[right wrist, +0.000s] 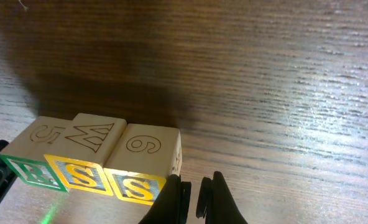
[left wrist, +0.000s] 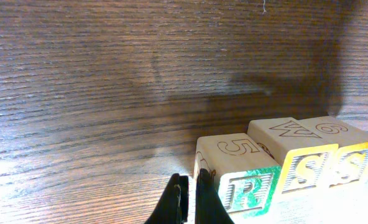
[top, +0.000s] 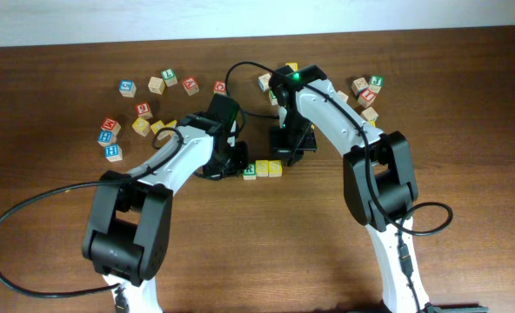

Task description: Spell out RSS

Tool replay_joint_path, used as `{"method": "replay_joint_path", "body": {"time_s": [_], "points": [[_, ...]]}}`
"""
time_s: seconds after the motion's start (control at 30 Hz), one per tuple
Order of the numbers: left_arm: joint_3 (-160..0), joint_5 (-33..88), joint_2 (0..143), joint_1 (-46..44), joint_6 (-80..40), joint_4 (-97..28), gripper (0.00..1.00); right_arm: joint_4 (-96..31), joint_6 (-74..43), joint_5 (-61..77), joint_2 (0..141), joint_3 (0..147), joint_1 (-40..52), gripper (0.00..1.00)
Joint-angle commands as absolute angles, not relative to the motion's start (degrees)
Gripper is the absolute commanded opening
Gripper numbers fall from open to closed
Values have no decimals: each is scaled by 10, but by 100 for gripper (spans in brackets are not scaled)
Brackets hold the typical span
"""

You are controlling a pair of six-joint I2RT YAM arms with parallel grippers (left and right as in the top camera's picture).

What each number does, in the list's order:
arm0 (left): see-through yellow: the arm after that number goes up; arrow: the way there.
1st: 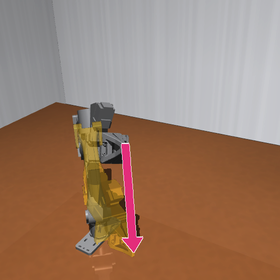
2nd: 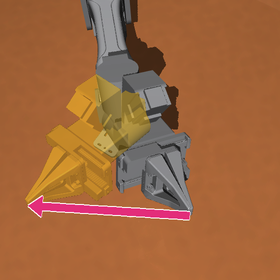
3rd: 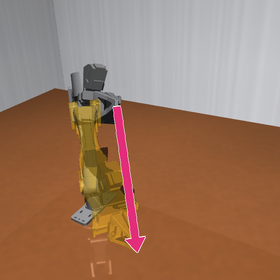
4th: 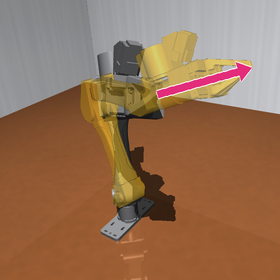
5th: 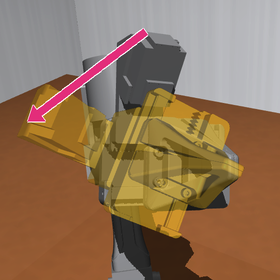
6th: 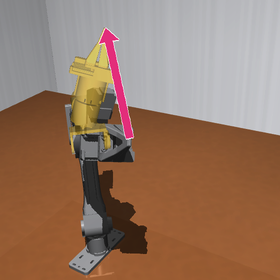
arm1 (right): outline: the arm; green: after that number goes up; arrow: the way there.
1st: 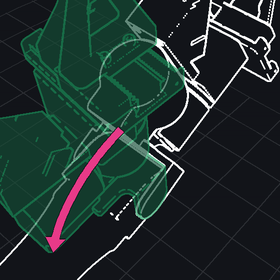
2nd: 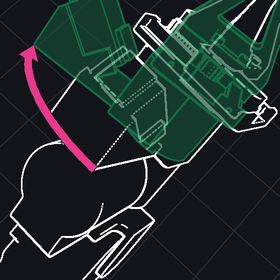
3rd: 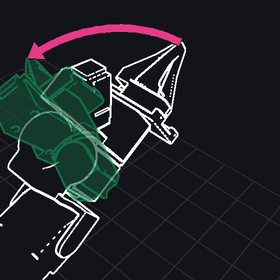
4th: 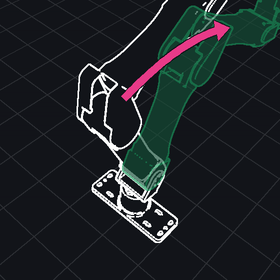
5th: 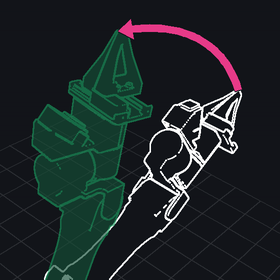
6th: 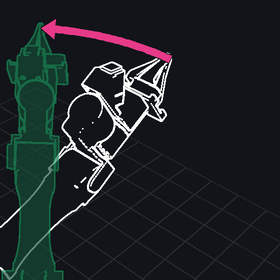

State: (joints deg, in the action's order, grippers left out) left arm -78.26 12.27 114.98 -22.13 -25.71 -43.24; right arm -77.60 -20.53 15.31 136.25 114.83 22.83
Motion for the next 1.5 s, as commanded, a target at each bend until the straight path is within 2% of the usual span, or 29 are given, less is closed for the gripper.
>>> {"method": "replay_joint_path", "body": {"time_s": [0.0,0.6,0.73,0.87,1.03,1.47], "points": [[-787,125,1154,-223,-248,-434,0,-764,-197,158,1365,1144,234,4],[-791,116,1115,-197,-248,-454,0,-767,-199,159,1365,1144,231,4],[-790,180,1115,-203,-248,-496,0,-766,-204,159,1365,1144,231,4],[-787,187,1116,-238,-260,-520,0,-766,-204,159,1365,1144,231,4],[-778,135,1118,-279,-304,-493,0,-766,-204,159,1365,1144,231,4],[-778,89,1144,-281,-315,-470,0,-767,-203,159,1365,1144,231,4]]}}
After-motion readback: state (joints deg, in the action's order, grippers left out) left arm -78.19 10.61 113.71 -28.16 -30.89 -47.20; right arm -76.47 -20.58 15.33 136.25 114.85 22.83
